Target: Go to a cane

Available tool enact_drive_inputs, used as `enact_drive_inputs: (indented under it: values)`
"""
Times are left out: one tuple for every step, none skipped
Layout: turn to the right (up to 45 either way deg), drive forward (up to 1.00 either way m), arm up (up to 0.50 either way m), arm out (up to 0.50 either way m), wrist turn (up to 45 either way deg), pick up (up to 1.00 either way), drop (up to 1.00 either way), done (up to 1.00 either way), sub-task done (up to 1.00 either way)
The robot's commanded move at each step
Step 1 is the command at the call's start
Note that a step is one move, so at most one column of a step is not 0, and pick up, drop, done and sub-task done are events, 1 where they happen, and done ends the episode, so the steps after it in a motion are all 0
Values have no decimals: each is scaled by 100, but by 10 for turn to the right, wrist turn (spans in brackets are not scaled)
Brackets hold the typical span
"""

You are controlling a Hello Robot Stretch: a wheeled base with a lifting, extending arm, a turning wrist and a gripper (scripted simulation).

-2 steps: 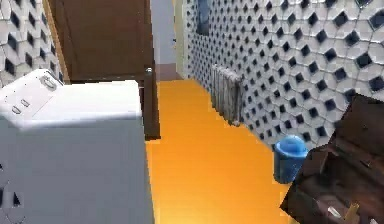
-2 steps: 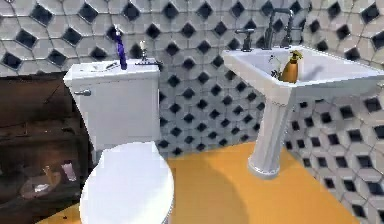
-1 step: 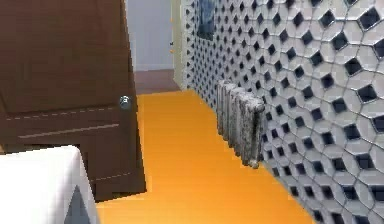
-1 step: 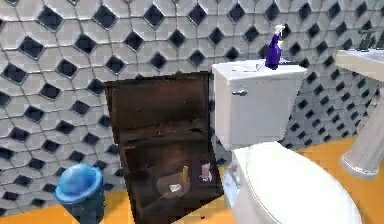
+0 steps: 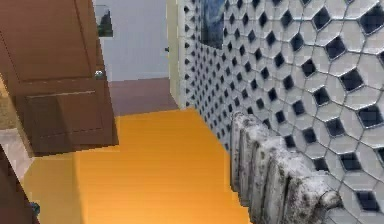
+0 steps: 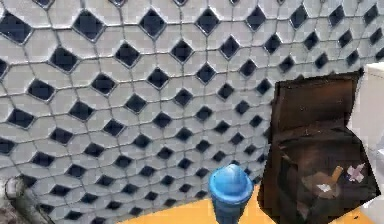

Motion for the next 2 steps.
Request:
enact_drive_inputs:
  values:
    - [120, 0, 0, 0, 0, 0, 0, 0, 0]
    - [0, 10, 0, 0, 0, 0, 0, 0, 0]
